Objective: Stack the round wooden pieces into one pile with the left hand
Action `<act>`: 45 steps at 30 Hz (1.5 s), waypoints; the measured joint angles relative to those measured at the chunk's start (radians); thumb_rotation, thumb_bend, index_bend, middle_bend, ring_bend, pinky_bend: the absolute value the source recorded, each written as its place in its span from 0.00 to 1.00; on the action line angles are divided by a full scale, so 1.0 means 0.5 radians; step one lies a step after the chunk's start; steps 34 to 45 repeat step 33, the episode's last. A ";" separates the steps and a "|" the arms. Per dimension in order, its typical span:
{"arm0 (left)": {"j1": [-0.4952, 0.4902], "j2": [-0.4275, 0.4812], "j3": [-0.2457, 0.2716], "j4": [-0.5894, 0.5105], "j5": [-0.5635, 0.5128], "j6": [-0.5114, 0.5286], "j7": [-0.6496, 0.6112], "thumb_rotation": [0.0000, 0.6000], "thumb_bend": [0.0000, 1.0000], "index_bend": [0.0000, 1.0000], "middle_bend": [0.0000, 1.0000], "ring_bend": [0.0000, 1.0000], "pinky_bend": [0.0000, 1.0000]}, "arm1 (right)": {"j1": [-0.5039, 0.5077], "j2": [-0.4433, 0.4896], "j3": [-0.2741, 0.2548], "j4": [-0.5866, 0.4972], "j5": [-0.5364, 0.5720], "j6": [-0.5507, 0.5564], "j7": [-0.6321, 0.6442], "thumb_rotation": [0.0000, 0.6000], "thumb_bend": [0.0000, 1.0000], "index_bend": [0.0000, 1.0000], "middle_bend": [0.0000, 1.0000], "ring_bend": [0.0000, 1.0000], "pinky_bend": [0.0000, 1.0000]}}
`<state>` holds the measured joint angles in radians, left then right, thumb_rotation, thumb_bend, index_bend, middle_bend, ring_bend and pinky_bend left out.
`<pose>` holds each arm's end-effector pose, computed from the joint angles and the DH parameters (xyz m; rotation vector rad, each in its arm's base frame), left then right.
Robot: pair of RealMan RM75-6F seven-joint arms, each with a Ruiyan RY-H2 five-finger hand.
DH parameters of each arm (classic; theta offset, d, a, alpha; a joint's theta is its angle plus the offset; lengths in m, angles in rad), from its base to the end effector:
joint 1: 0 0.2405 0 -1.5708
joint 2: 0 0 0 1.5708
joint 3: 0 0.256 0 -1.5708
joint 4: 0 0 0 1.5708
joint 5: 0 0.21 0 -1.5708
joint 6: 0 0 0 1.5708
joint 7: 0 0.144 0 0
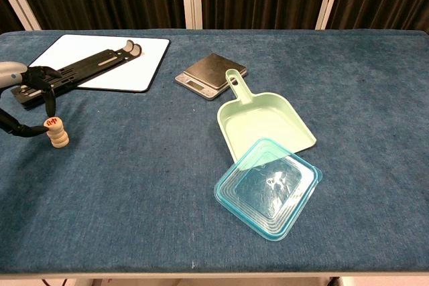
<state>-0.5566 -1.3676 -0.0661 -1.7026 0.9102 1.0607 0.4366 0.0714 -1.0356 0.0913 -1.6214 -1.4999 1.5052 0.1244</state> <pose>-0.2316 0.2831 0.0251 -1.6785 -1.1694 -0.6482 -0.3119 -0.1855 0.1937 1.3251 -0.8993 0.9827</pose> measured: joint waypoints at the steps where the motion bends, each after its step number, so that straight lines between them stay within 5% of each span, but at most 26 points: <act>1: 0.000 -0.001 0.000 0.002 -0.001 0.001 0.000 1.00 0.30 0.43 0.00 0.00 0.01 | 0.000 0.000 0.000 -0.001 0.000 0.000 0.000 1.00 0.03 0.00 0.01 0.00 0.00; 16: 0.058 0.091 -0.049 -0.068 0.009 0.087 -0.131 1.00 0.22 0.31 0.00 0.00 0.01 | 0.004 0.027 -0.003 -0.003 0.000 -0.020 0.017 1.00 0.03 0.00 0.01 0.00 0.02; 23: 0.255 0.173 -0.081 -0.057 0.161 0.407 -0.380 0.83 0.14 0.29 0.01 0.00 0.01 | 0.026 0.106 -0.021 0.020 -0.003 -0.103 0.170 1.00 0.03 0.00 0.01 0.00 0.06; 33: 0.722 0.323 0.096 0.051 0.609 0.915 -0.732 0.83 0.14 0.28 0.03 0.00 0.01 | -0.014 0.096 -0.055 0.026 -0.105 0.011 0.209 1.00 0.03 0.00 0.01 0.00 0.06; 45: 0.722 0.323 0.096 0.051 0.609 0.915 -0.732 0.83 0.14 0.28 0.03 0.00 0.01 | -0.014 0.096 -0.055 0.026 -0.105 0.011 0.209 1.00 0.03 0.00 0.01 0.00 0.06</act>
